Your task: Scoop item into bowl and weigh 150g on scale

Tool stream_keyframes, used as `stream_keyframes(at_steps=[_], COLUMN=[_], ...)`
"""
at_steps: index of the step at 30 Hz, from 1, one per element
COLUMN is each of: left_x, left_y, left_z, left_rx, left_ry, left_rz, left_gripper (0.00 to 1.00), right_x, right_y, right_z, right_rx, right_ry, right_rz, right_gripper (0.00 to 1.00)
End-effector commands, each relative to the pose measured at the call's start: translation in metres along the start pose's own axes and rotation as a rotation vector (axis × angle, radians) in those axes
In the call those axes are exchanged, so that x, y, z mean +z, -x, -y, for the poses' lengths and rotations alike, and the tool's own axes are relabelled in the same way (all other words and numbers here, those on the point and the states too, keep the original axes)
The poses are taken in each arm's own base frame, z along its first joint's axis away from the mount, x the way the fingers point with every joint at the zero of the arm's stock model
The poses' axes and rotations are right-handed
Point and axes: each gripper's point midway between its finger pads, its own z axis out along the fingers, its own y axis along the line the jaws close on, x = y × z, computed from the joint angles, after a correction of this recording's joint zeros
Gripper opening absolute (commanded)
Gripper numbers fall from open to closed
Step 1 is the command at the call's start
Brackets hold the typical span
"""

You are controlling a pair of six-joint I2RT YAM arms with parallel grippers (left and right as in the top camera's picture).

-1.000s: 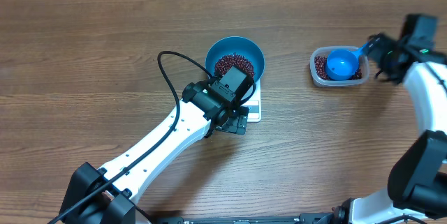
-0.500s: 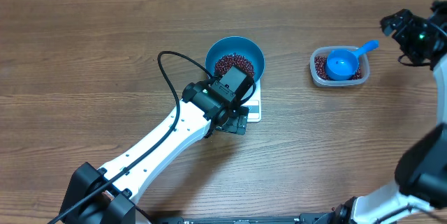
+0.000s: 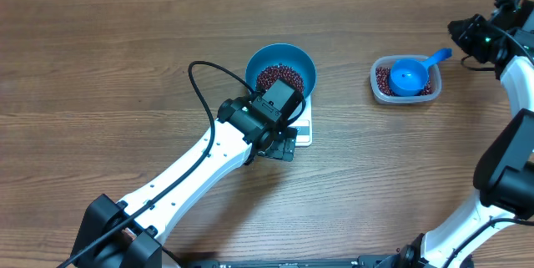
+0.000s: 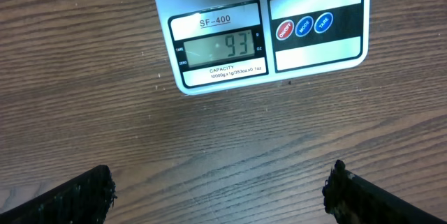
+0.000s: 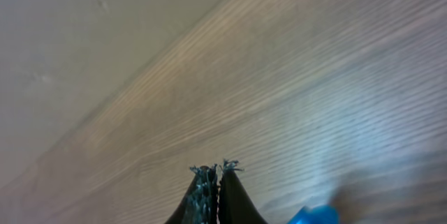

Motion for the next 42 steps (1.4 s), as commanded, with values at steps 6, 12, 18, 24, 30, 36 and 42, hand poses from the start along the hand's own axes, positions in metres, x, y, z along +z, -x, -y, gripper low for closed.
stream_keyframes(at_steps=[6, 12, 18, 24, 30, 36, 42], left_x=[-0.009, -0.009, -0.009, -0.009, -0.009, -0.009, -0.009], left_y=[0.008, 0.008, 0.008, 0.008, 0.008, 0.008, 0.008], left_z=[-0.001, -0.001, -0.001, -0.001, -0.001, -0.001, -0.001], left_rx=[-0.024, -0.024, -0.024, -0.024, -0.024, -0.024, -0.024], left_ry=[-0.002, -0.002, -0.002, -0.002, -0.002, -0.002, -0.002], left_rz=[0.037, 0.038, 0.037, 0.037, 0.037, 0.037, 0.037], left_gripper=[0.99, 0.99, 1.0, 0.99, 0.99, 1.0, 1.0], right_x=[-0.054, -0.054, -0.025, 0.017, 0.033, 0.002, -0.028], right_y=[0.066, 0.059, 0.041, 0.006, -0.016, -0.036, -0.073], right_z=[-0.1, -0.098, -0.056, -0.02, 0.014, 0.046, 0.056], right_rx=[-0.209, -0.311, -0.272, -0.267, -0.252, -0.253, -0.214], right_ry=[-0.212, -0.356, -0.426, -0.42, -0.513, -0.706, -0.763], right_rz=[0.099, 0.074, -0.018, -0.169, -0.247, -0.358, -0.547], right_gripper=[0.03, 0.04, 0.04, 0.04, 0.05, 0.08, 0.08])
